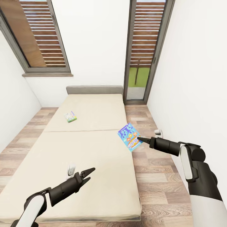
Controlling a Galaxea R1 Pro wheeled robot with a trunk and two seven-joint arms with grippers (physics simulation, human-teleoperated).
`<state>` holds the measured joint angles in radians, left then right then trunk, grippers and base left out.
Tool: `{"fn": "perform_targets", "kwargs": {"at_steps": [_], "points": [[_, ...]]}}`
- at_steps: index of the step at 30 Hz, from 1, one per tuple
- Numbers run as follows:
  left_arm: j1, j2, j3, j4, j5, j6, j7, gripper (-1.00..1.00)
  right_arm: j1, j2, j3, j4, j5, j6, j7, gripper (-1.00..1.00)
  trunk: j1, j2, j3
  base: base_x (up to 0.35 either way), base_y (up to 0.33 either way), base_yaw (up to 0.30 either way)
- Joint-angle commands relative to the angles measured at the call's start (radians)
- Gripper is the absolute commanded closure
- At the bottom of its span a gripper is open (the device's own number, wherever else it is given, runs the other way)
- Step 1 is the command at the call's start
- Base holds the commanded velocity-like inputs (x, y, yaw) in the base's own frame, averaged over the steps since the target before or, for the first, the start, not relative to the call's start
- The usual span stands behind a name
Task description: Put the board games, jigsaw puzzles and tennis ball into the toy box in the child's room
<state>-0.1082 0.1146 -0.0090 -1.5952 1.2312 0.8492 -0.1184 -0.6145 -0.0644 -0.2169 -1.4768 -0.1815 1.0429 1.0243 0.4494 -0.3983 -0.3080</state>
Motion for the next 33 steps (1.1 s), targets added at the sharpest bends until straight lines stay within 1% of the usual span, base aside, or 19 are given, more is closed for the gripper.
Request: {"fn": "perform_targets", "kwargs": {"at_steps": [1, 33], "points": [[-0.001, 0.0, 0.0, 0.0, -0.004, 0.002, -0.005, -1.0, -0.001, 0.0, -0.001, 0.0, 0.001, 0.004, 0.003, 1.0, 0.001, -0.002, 0.0, 0.0, 0.0, 0.0], [-0.001, 0.0, 0.0, 0.0, -0.006, 0.001, -0.004, -1.0, 0.01, -0.001, -0.002, -0.032, -0.003, 0.004, 0.003, 1.0, 0.001, -0.002, 0.052, 0.0, 0.0, 0.0]]}}
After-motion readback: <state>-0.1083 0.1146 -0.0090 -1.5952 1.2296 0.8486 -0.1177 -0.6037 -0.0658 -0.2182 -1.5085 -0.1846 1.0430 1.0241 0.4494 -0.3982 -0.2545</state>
